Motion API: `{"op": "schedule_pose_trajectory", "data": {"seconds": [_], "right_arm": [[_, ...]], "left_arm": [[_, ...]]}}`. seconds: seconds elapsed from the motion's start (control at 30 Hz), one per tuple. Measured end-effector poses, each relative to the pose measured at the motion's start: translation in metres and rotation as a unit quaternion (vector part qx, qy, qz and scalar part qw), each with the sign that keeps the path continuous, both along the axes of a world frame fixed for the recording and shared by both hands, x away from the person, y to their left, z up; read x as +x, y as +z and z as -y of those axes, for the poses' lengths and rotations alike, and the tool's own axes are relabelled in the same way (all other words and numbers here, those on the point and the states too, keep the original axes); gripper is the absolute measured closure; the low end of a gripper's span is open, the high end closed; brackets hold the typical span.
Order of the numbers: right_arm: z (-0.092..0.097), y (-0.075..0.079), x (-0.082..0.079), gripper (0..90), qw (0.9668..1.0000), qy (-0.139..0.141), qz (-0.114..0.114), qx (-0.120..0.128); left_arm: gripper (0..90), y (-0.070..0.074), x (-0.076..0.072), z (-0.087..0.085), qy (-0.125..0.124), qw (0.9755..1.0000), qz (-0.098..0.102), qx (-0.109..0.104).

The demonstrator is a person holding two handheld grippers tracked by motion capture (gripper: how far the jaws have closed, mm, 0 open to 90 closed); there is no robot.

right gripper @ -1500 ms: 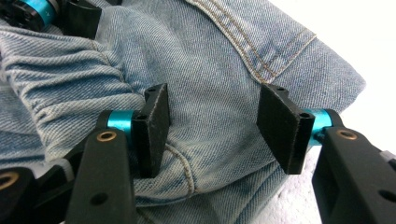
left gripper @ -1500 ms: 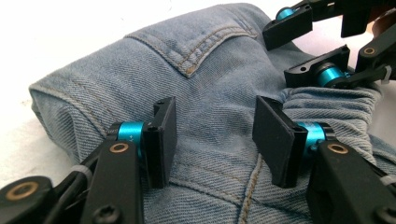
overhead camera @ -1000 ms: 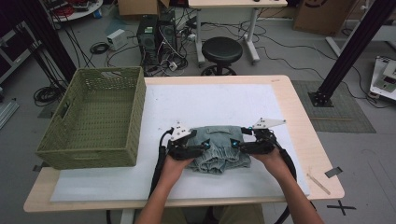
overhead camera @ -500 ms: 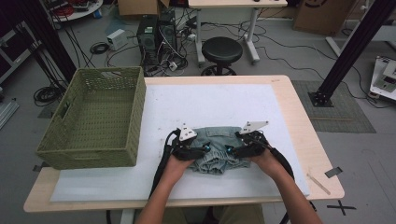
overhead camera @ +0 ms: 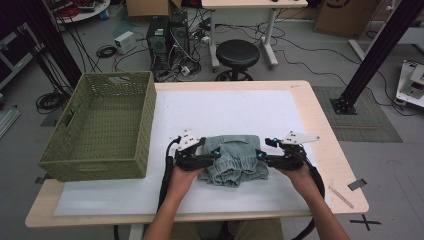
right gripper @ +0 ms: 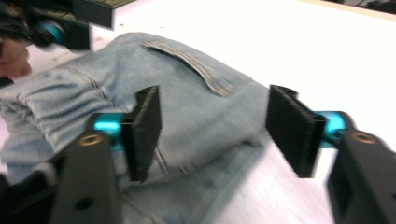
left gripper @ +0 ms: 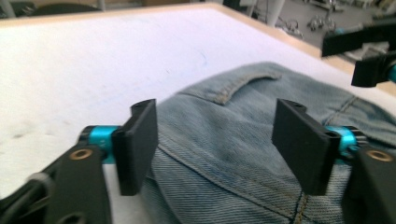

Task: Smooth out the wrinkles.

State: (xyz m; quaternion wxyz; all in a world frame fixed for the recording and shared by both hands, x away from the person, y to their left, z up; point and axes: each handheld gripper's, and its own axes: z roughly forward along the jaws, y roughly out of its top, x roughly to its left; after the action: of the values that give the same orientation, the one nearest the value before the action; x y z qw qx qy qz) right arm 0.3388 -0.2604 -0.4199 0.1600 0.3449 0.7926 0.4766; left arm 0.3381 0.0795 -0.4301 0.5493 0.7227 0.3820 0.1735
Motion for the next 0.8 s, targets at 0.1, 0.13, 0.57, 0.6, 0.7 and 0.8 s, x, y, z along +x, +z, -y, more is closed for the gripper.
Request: {"op": "schedule_pose_trajectory", "data": {"seconds": [0.1,0.13,0.57,0.6,0.7,0.8], "right_arm": [[0.004,-0.009,-0.003,56.6,0.9988,0.012,-0.022,-0.041],[0.003,-0.012,-0.004,59.3,0.9981,0.019,-0.024,-0.054],[-0.001,-0.028,-0.008,71.3,0.9912,0.042,-0.060,-0.111],[0.000,-0.028,-0.008,67.5,0.9914,0.044,-0.056,-0.109],[0.005,-0.025,-0.011,56.3,0.9953,0.033,-0.037,-0.084],[0.009,-0.019,-0.010,47.3,0.9970,0.023,-0.022,-0.070]], "left_arm": [[23.8,0.001,-0.002,-0.005,0.009,0.9999,0.003,-0.004],[23.8,0.001,-0.003,-0.006,0.009,0.9999,0.005,-0.003],[23.8,-0.001,-0.007,-0.014,0.010,0.9999,0.005,-0.008],[23.8,-0.001,-0.008,-0.015,0.010,0.9999,0.005,-0.010],[23.8,-0.001,-0.010,-0.017,0.008,0.9999,0.008,-0.013],[23.8,-0.001,-0.012,-0.018,0.006,0.9998,0.009,-0.017]]}}
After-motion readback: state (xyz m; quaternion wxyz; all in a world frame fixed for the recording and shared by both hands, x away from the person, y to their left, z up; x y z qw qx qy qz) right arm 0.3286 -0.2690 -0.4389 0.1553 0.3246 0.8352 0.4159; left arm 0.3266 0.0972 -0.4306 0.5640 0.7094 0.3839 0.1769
